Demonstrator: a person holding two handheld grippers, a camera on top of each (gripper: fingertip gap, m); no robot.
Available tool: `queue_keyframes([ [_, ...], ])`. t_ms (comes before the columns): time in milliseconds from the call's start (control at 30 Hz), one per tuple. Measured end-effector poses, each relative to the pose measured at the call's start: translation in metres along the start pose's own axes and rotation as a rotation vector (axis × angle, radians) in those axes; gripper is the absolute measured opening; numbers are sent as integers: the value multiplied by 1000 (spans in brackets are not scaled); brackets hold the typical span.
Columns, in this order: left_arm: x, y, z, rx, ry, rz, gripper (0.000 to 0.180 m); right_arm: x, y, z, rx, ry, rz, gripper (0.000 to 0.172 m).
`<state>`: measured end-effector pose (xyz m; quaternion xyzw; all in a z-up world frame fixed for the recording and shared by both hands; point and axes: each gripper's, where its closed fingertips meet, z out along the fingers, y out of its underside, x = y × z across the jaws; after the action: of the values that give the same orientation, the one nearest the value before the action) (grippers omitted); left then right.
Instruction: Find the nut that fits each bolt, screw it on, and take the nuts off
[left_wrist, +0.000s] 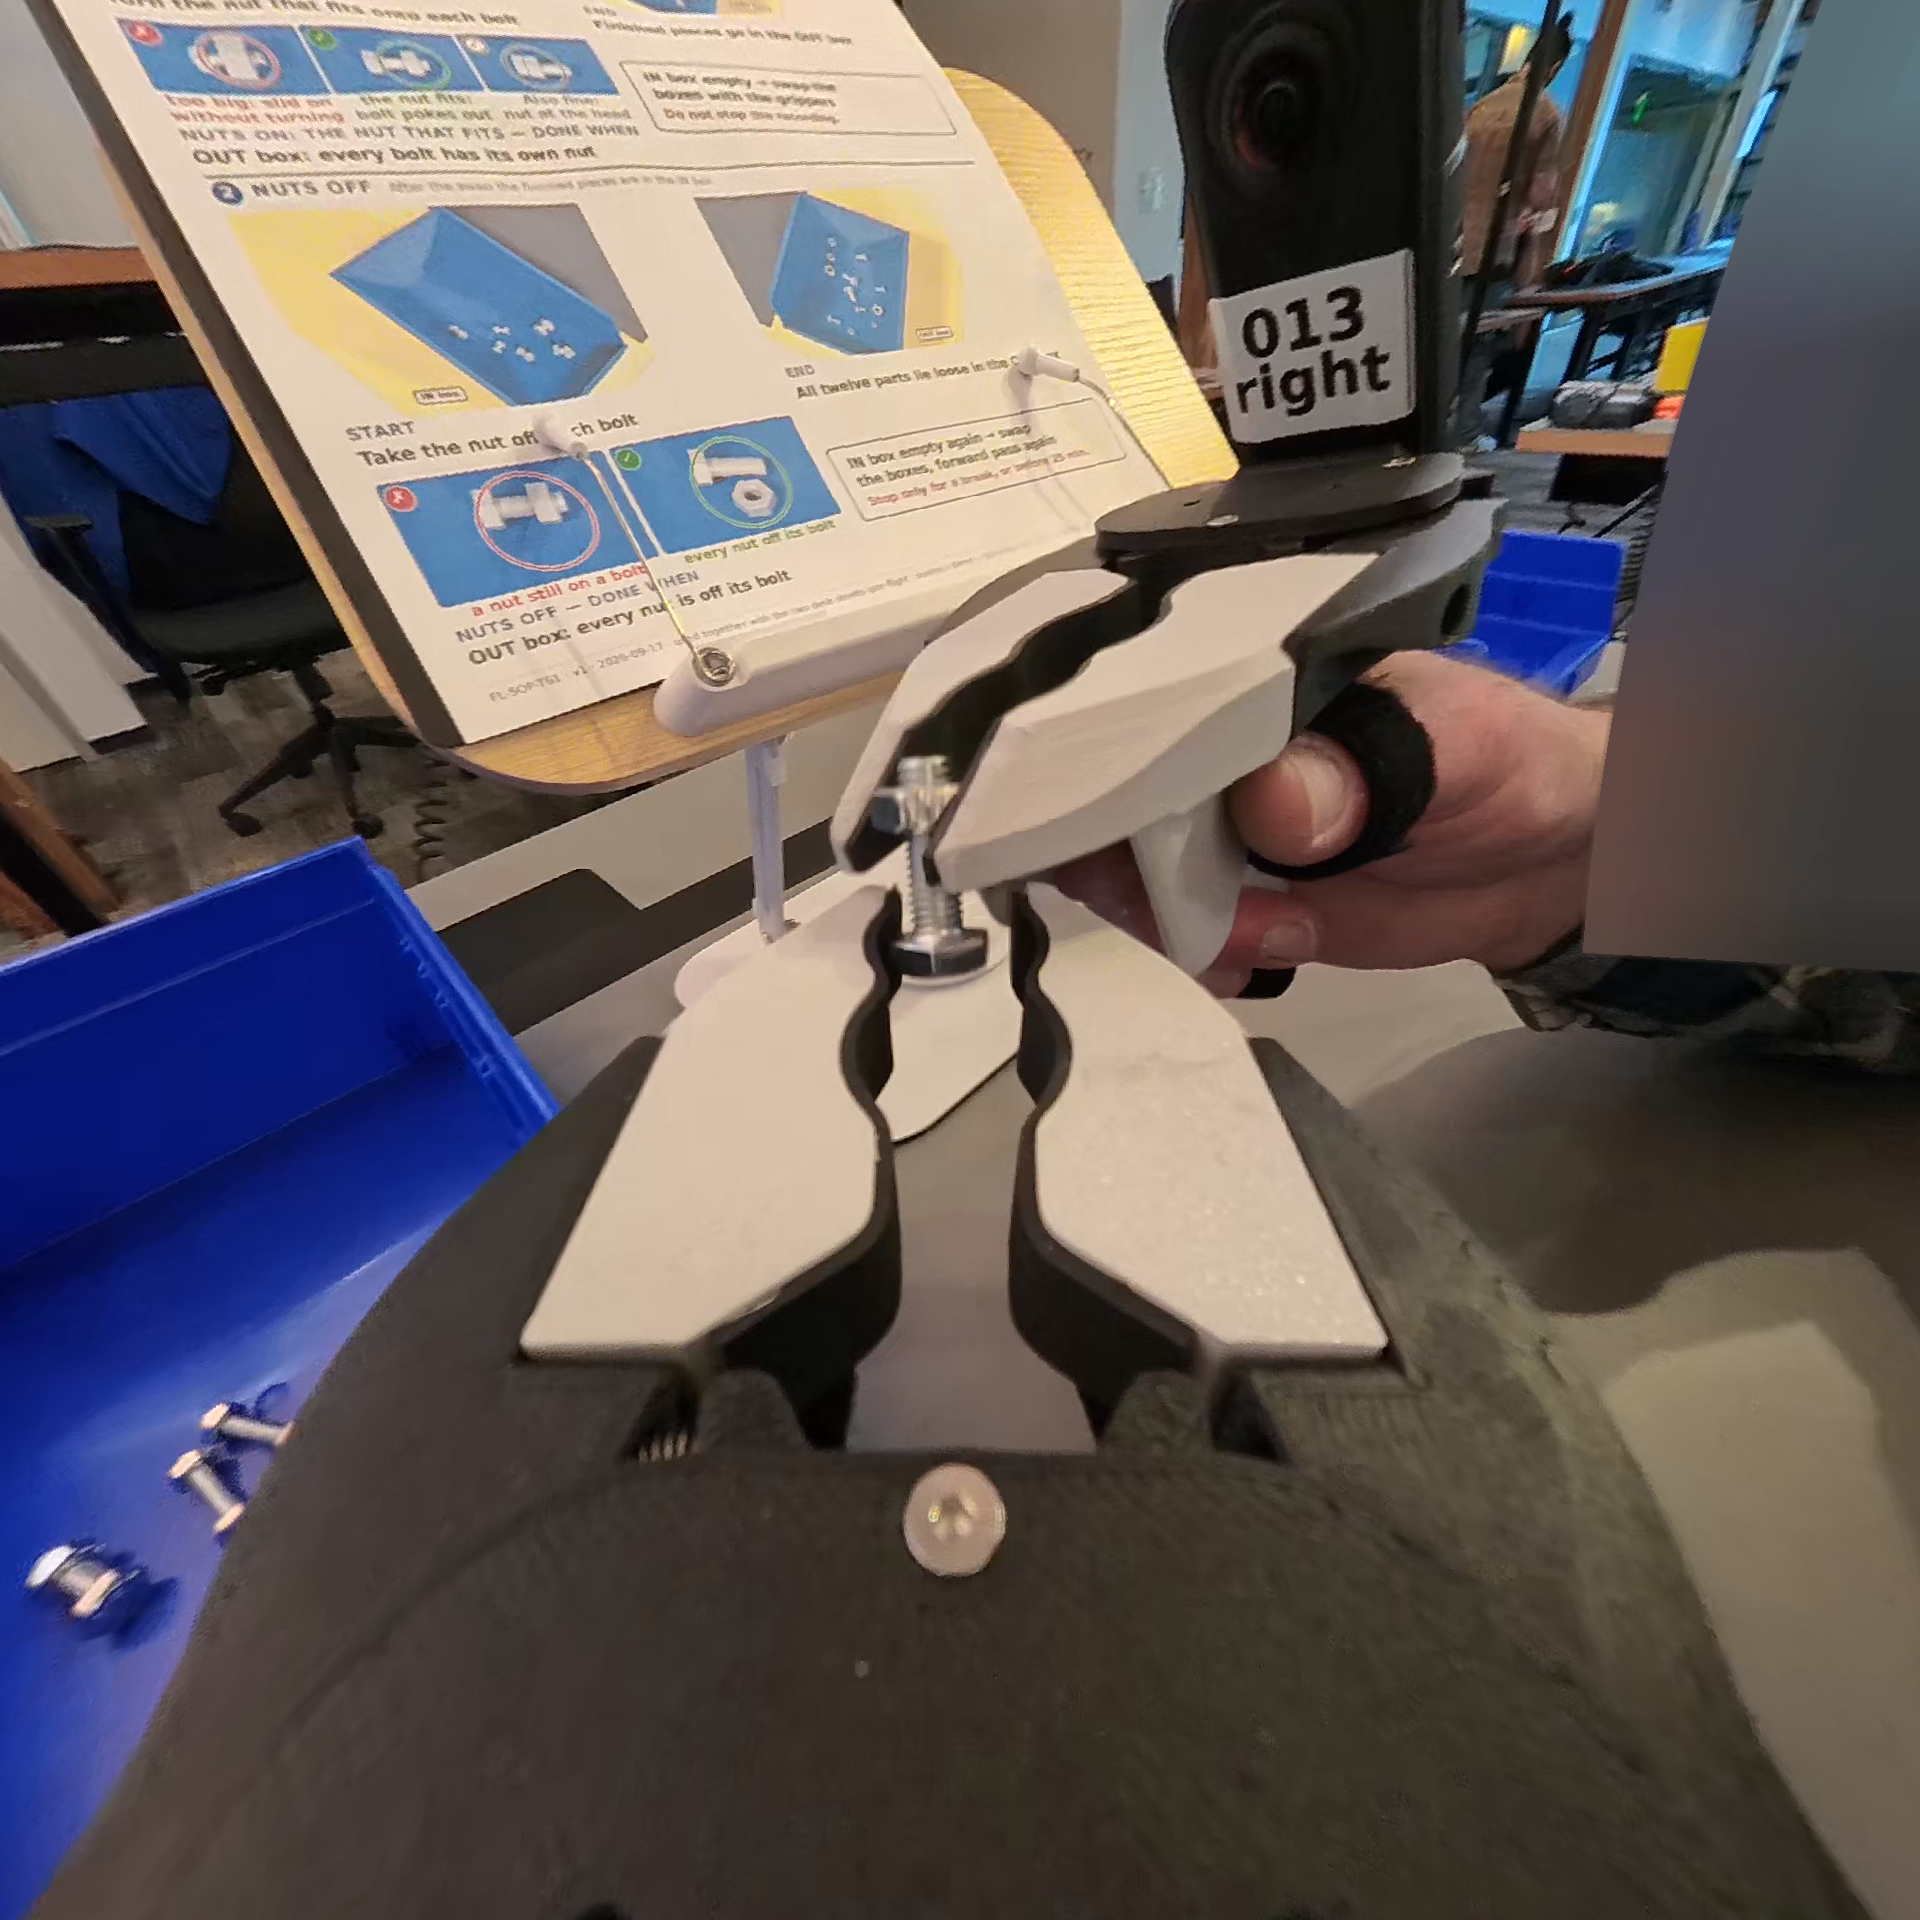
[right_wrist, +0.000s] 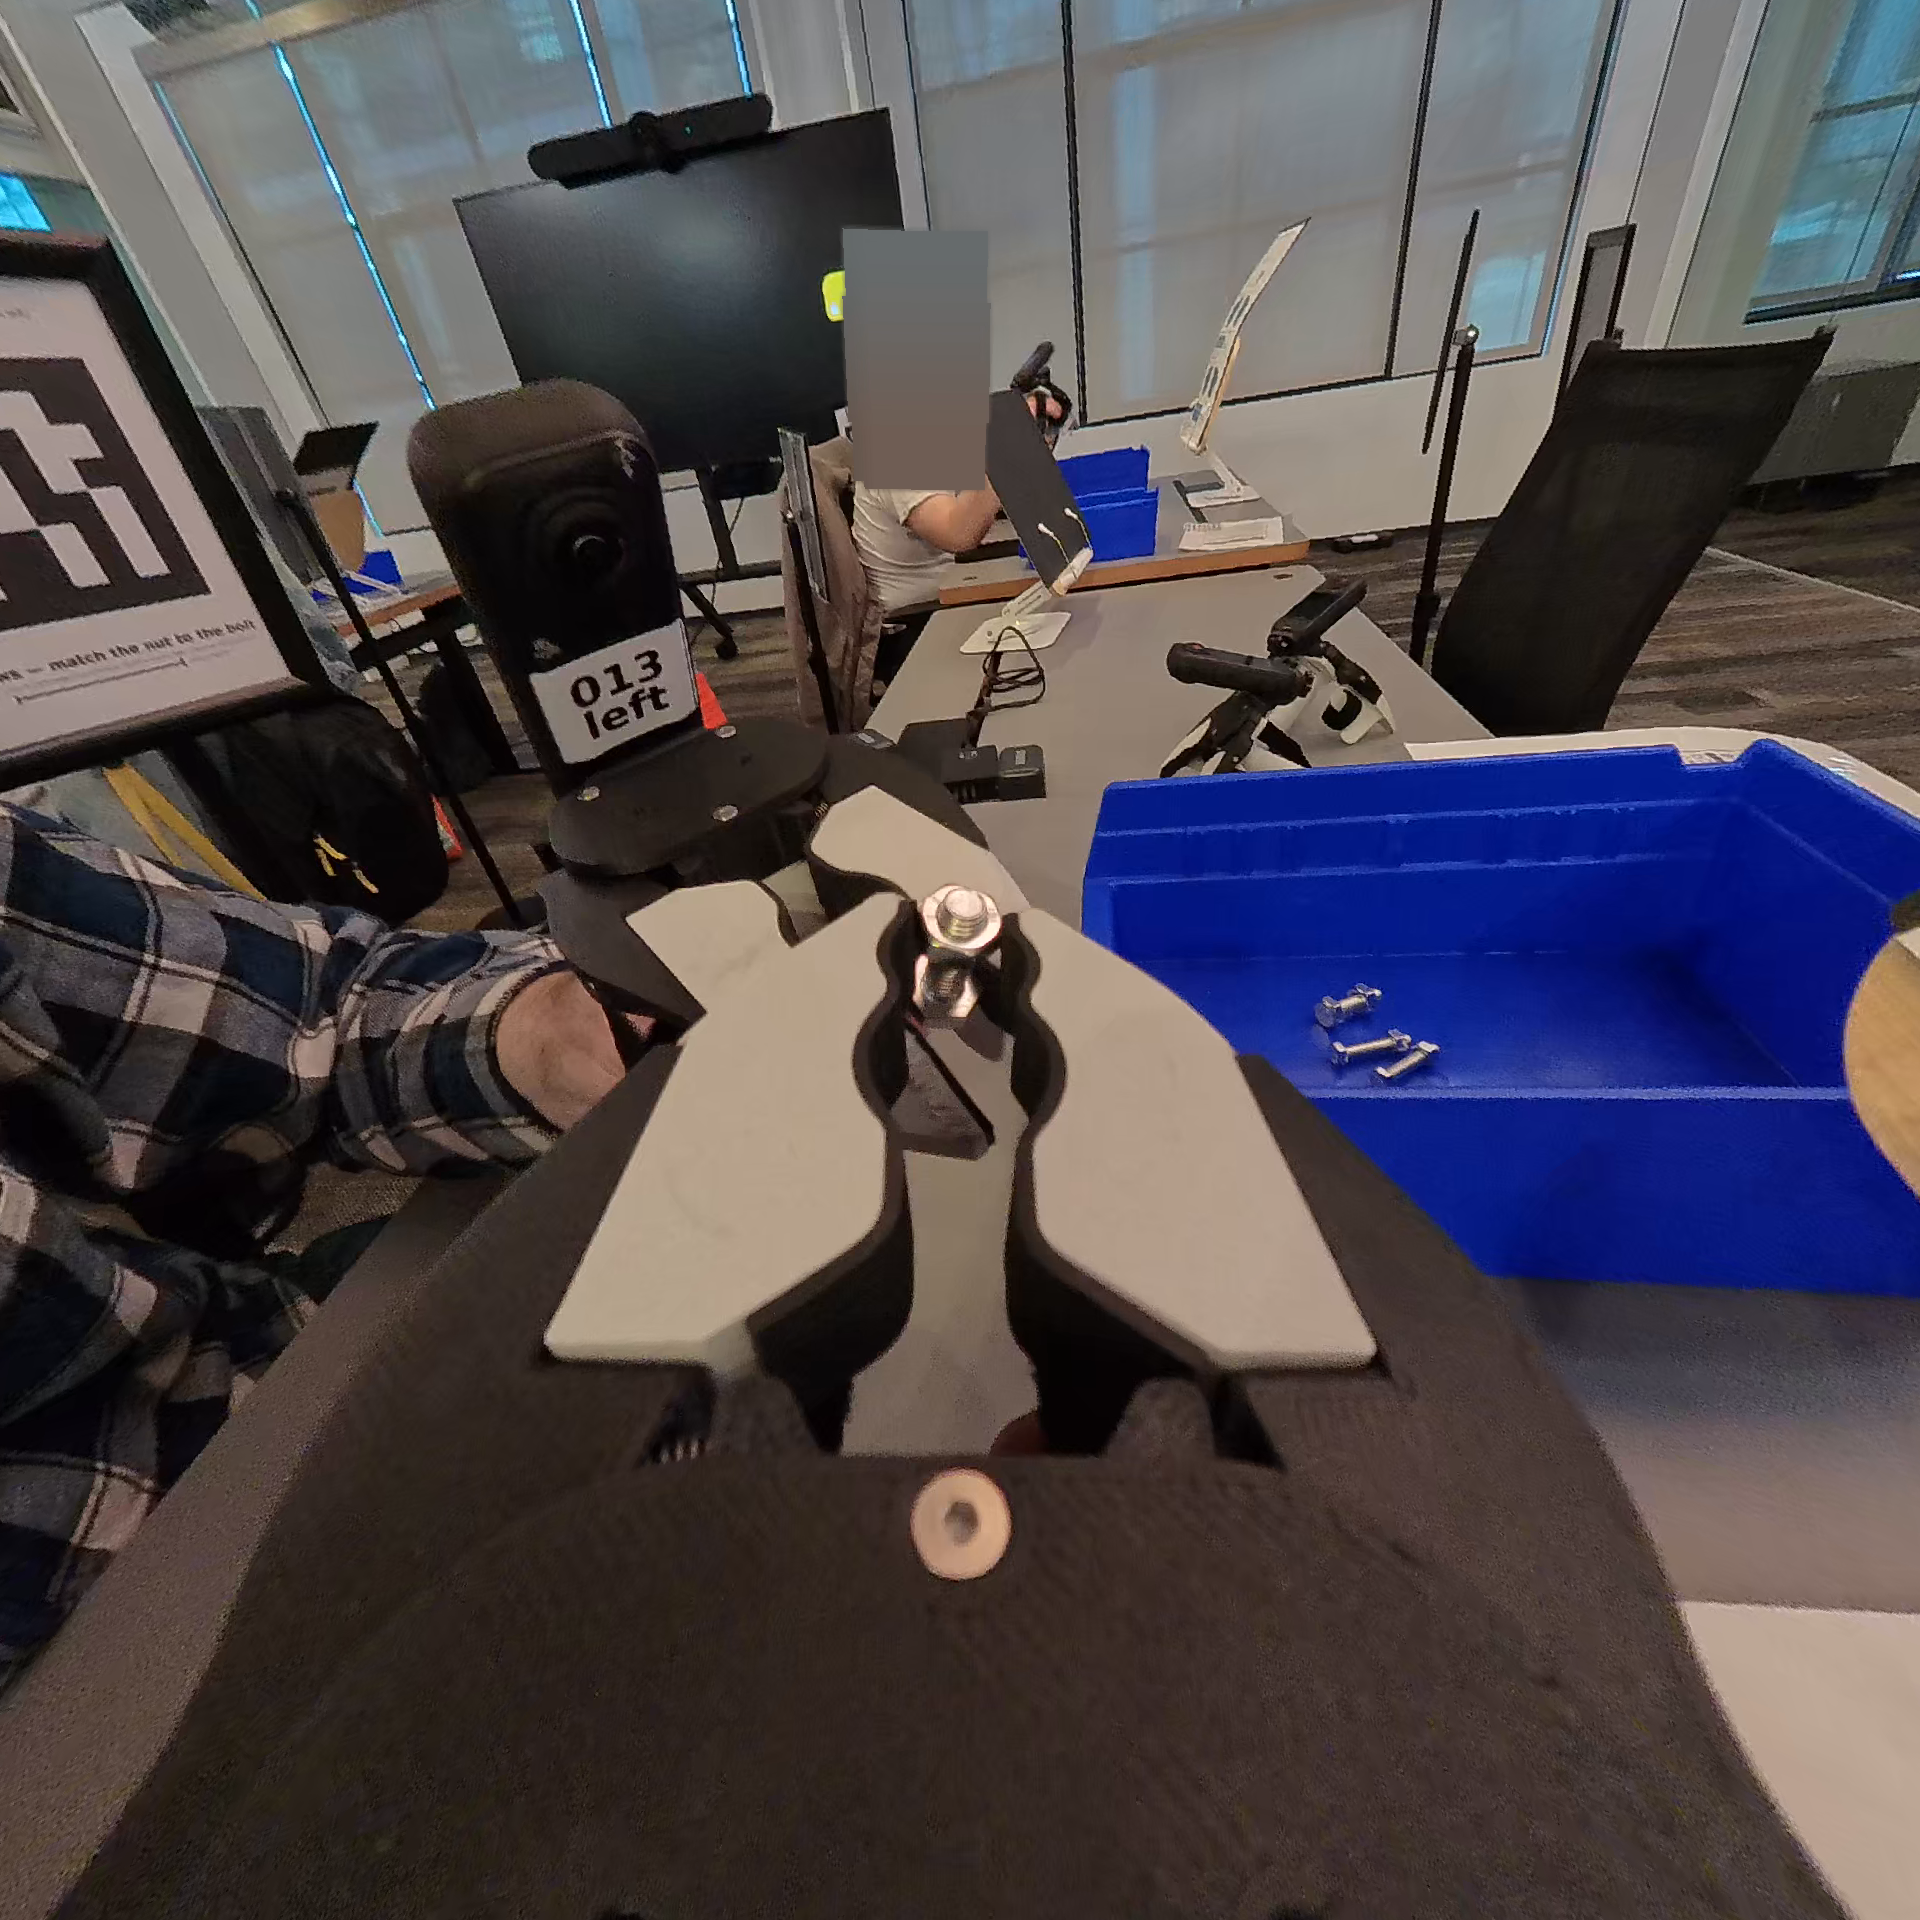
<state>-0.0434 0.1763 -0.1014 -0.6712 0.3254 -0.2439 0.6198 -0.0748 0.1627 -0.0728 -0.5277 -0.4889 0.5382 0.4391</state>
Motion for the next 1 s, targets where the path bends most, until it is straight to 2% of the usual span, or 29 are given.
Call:
queue_keyframes([
  [167, -1, 2, 1, -19, -16, 20, 13, 0, 3, 2, -16, 10, -11, 16],
  [467, 0, 4, 1, -28, -8, 25, 12, 0, 5, 2, -29, 1, -19, 16],
  [633, 4, 3, 2, -25, 7, 19, 24, 2, 7, 2, -38, 14, -42, 16],
  [800, 1, 4, 1, -32, -6, 8, 14, 1, 8, 3, -41, 5, -47, 17],
  [1000, 1, 6, 2, -45, -5, 11, 12, 1, 10, 3, -43, -1, -34, 16],
])
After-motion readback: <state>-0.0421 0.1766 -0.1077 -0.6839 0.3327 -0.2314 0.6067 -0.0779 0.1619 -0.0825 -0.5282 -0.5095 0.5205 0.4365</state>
